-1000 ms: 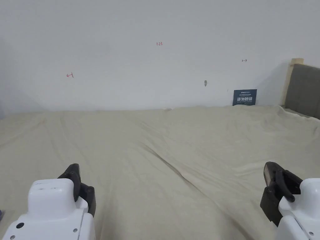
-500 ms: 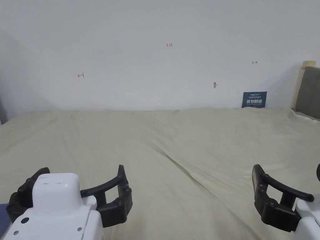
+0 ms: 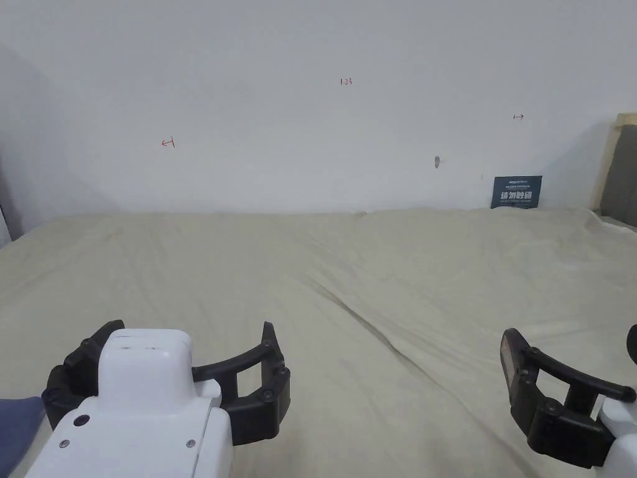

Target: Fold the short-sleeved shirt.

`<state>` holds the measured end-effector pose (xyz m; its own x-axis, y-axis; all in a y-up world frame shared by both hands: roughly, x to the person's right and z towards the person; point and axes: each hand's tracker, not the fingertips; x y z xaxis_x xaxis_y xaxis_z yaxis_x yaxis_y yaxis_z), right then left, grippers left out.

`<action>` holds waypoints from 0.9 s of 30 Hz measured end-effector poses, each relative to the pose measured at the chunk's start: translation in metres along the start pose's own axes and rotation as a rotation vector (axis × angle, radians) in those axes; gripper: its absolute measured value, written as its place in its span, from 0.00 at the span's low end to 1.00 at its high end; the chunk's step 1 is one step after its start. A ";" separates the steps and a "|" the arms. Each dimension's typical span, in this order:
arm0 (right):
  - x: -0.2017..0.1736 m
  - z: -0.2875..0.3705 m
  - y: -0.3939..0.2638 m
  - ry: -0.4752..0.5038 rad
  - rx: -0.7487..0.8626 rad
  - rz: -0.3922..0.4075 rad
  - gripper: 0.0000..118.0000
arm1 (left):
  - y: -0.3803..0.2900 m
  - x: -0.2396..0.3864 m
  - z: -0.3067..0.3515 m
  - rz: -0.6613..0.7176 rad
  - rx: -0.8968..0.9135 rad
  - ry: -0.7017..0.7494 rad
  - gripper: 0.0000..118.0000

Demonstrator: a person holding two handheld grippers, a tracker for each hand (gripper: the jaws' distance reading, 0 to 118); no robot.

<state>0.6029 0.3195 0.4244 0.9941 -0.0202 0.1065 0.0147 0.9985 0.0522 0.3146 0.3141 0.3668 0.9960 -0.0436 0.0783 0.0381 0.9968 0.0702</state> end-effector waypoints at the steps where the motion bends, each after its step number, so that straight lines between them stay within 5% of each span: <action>1: 0.001 -0.002 0.001 0.033 -0.018 -0.034 0.88 | -0.001 -0.001 0.000 0.017 -0.008 -0.017 1.00; 11: -0.007 -0.009 -0.001 -0.026 -0.051 -0.039 0.88 | -0.005 -0.005 -0.013 0.046 -0.054 0.007 1.00; 14: -0.014 -0.013 -0.004 -0.112 -0.053 0.018 0.88 | -0.006 -0.007 -0.017 0.065 -0.066 0.019 1.00; 17: -0.012 -0.014 -0.008 -0.084 -0.071 0.031 0.88 | -0.008 -0.007 -0.018 0.063 -0.071 0.026 1.00; 27: -0.007 -0.019 -0.008 -0.087 -0.124 -0.055 0.88 | -0.015 -0.001 -0.019 0.040 -0.101 0.020 1.00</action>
<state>0.5980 0.3125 0.4048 0.9785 -0.0742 0.1925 0.0875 0.9942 -0.0618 0.3141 0.3002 0.3467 0.9982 -0.0032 0.0596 0.0052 0.9994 -0.0332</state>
